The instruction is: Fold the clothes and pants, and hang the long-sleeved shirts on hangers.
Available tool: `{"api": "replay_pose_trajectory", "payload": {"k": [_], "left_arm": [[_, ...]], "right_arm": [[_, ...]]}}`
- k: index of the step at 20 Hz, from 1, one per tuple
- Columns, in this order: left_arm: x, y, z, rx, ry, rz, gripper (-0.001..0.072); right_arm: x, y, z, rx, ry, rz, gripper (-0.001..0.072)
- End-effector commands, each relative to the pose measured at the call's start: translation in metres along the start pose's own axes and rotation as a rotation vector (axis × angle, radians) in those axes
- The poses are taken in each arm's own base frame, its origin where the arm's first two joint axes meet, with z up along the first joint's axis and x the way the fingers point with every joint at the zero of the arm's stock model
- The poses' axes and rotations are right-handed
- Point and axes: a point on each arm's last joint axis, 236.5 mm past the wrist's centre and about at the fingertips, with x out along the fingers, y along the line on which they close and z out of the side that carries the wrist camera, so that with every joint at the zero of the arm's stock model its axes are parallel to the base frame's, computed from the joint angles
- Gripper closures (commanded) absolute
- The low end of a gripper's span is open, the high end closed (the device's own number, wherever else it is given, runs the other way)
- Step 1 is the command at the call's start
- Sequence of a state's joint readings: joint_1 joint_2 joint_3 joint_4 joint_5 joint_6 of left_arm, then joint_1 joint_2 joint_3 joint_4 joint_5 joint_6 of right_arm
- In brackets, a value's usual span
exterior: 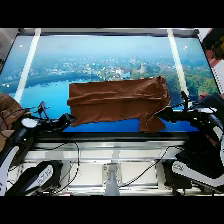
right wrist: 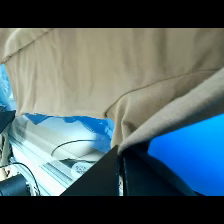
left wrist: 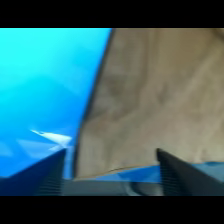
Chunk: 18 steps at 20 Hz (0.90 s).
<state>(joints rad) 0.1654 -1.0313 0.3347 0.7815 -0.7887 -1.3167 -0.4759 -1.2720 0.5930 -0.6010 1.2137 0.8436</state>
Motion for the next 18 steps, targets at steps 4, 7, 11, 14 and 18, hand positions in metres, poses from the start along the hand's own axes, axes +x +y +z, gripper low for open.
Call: {"api": "replay_pose_trajectory", "payload": {"k": [4,7,11,14,18], "left_arm": [[0.023,-0.013,0.003,0.020,-0.004,-0.066,0.0292],[0.022,-0.017,0.009,0.075,-0.019,-0.070,0.0610],[0.006,-0.040,0.041,0.150,-0.101,-0.101,0.0681],[-0.029,-0.077,0.075,0.234,-0.226,-0.151,0.0681],[-0.094,-0.122,0.096,0.382,-0.418,-0.200,0.0682]], "right_arm": [[0.000,0.001,0.000,-0.003,0.000,0.003,0.0698],[0.000,0.001,0.000,-0.004,0.000,0.004,0.0698],[-0.002,0.004,0.000,-0.012,-0.002,0.007,0.0698],[-0.012,0.015,0.005,-0.060,-0.043,-0.006,0.0698],[-0.034,0.041,0.013,-0.139,-0.133,-0.028,0.0698]]}}
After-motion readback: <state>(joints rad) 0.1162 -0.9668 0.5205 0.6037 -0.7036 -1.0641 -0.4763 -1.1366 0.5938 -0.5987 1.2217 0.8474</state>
